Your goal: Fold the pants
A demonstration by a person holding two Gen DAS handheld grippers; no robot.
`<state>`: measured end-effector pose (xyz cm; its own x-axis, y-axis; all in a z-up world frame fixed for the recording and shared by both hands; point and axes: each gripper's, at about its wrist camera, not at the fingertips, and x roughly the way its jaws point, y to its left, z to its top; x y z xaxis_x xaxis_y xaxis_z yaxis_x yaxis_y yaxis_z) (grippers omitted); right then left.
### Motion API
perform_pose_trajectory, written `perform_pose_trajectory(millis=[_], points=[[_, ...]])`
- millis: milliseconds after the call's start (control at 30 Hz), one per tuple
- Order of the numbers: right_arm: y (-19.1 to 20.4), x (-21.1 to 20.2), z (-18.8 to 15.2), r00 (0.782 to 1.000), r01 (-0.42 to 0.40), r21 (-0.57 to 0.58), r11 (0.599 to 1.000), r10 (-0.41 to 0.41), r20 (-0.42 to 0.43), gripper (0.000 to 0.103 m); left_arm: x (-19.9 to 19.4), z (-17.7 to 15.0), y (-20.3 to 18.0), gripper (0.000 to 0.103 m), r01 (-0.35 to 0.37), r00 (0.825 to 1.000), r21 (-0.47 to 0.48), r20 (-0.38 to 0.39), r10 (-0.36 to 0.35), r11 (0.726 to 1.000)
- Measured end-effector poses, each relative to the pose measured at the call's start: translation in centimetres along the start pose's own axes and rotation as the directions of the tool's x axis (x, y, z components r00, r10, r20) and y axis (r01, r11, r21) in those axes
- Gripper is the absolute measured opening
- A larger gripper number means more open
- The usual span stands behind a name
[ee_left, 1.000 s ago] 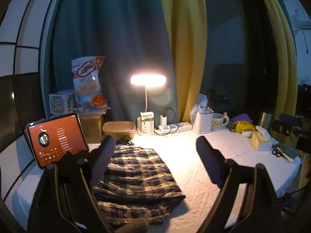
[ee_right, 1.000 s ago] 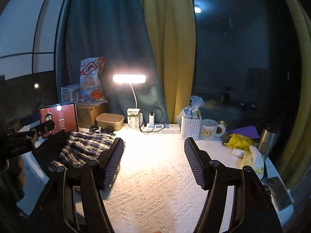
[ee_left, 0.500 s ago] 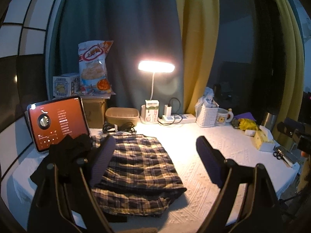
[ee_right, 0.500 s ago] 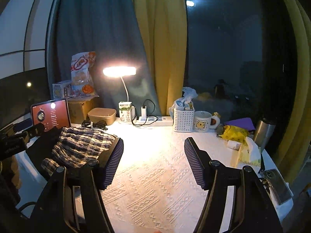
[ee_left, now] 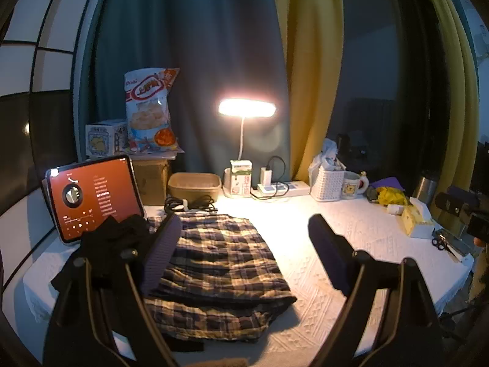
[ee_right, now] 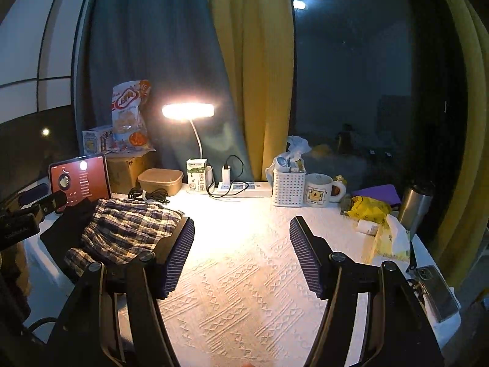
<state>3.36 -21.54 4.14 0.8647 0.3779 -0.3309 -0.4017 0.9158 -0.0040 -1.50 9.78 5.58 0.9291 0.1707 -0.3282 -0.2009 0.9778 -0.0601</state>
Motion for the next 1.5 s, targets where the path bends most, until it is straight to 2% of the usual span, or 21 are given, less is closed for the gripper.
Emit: perform_pose_trajectory(millis=[1500], points=[[0.29, 0.06, -0.22, 1.000, 0.000, 0.001, 1.000, 0.000, -0.004, 0.068, 0.27, -0.18, -0.09, 0.086, 0.021, 1.000, 0.025, -0.010, -0.021, 0.999]])
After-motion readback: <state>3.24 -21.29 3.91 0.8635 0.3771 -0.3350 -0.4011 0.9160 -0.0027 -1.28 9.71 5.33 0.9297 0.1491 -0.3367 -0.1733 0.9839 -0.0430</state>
